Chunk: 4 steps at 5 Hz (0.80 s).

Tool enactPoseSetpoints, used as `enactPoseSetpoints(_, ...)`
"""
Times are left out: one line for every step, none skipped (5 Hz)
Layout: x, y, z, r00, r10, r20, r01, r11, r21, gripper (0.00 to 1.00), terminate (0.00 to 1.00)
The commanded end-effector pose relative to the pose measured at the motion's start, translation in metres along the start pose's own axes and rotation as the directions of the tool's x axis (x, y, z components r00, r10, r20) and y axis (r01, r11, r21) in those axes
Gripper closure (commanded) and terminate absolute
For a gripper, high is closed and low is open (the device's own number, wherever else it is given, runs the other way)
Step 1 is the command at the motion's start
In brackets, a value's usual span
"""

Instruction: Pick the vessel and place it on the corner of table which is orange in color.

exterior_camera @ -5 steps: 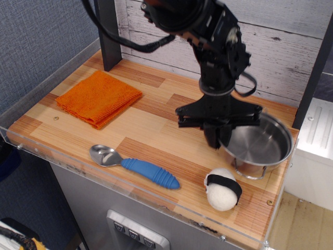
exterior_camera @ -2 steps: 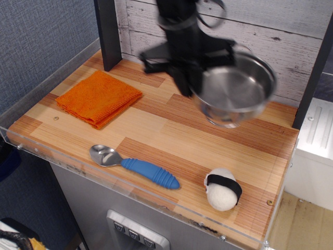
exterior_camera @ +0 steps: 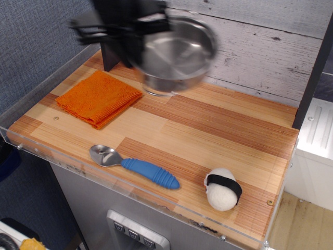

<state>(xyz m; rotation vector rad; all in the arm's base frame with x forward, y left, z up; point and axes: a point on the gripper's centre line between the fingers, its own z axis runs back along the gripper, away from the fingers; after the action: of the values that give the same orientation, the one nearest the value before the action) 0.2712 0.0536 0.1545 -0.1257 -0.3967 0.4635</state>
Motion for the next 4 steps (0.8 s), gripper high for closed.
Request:
enactPoseSetpoints(0.023, 0.061, 0.004, 0.996, 0.082, 0.046, -0.085, 0.995, 0.053, 1.0, 0.0)
enactPoseSetpoints(0.034, 0.083, -0.007, 0.993, 0.111, 0.039, -0.114, 0.988, 0.1, 1.0, 0.0)
enactPoseSetpoints(0.042, 0.102, -0.019, 0.989, 0.144, 0.032, -0.147, 0.981, 0.13, 1.0, 0.0)
enactPoseSetpoints(0.047, 0.112, -0.038, 0.986, 0.165, 0.01, -0.164, 0.976, 0.146, 1.0, 0.0)
